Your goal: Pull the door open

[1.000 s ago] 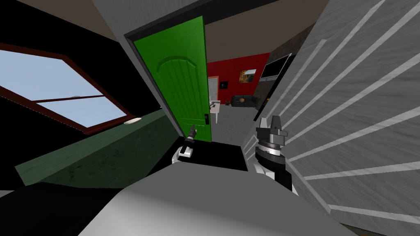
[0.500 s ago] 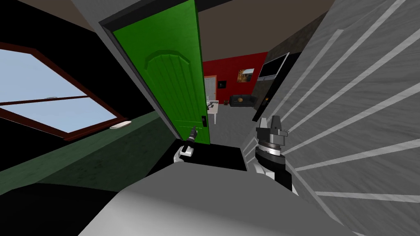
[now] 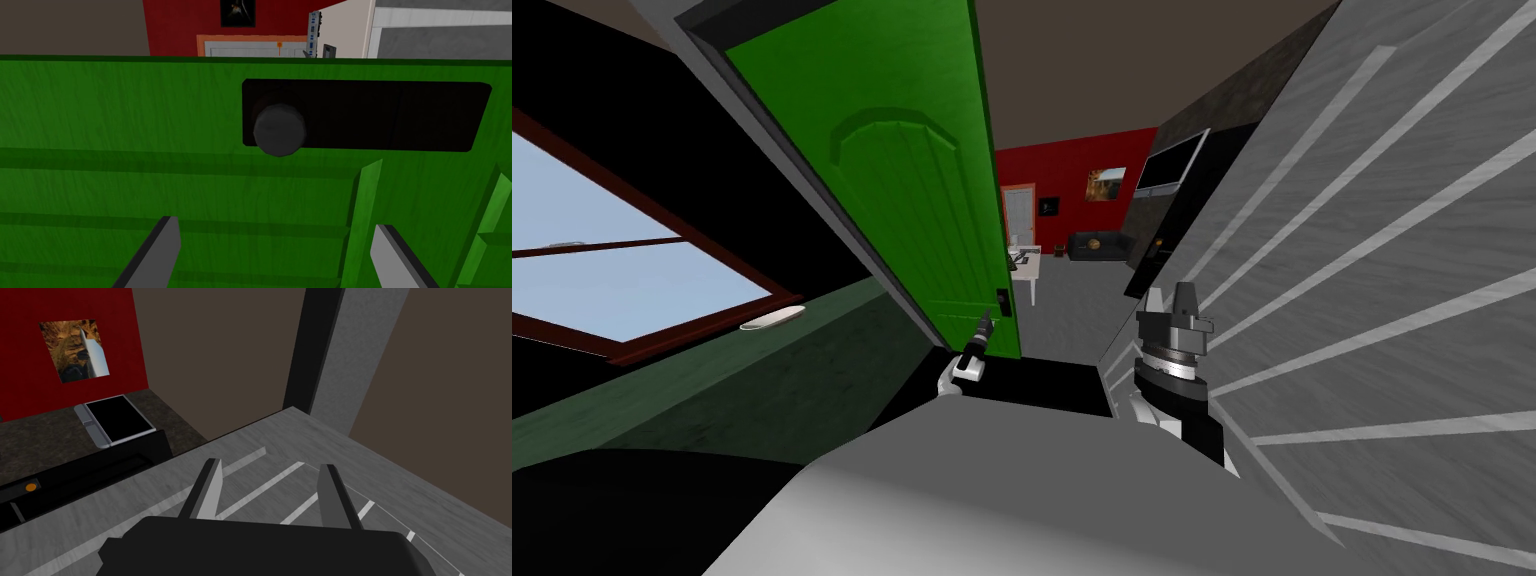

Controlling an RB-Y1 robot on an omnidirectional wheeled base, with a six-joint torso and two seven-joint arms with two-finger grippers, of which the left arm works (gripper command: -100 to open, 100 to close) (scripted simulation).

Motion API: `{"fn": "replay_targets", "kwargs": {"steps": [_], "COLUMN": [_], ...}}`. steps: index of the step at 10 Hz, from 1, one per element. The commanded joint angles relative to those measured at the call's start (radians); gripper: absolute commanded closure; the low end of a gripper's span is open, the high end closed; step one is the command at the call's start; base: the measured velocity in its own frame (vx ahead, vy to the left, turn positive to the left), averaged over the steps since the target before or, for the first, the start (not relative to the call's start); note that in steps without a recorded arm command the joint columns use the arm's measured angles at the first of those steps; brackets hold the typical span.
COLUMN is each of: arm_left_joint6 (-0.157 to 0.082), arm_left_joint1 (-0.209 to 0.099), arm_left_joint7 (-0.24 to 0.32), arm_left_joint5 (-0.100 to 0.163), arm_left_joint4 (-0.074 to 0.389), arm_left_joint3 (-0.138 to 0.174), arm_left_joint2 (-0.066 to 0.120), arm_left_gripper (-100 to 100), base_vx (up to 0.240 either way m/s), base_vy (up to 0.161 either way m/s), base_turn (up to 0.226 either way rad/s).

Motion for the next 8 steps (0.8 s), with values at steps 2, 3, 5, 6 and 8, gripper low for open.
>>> {"fn": "replay_targets", "kwargs": {"steps": [2,3,5,6,8], "arm_left_joint6": [-0.011,-0.015,-0.029,-0.033,-0.042], "arm_left_joint1": [-0.004,-0.004,-0.008,-0.009,-0.011], "arm_left_joint7": [0.018,0.023,0.046,0.052,0.067], "arm_left_joint5": [0.015,0.019,0.037,0.042,0.054], "arm_left_joint4": [0.025,0.032,0.061,0.069,0.088], "arm_left_joint3": [0.022,0.029,0.058,0.065,0.084], "arm_left_joint2": [0.031,0.040,0.080,0.090,0.117], "arm_left_gripper": [-100,-100,-100,-100,-100], "base_vx": [0.107,0.206,0.197,0.171,0.099], "base_vy": [-0.024,-0.090,-0.074,-0.061,-0.035], "base_turn": [-0.114,-0.164,-0.153,-0.121,-0.079]}}
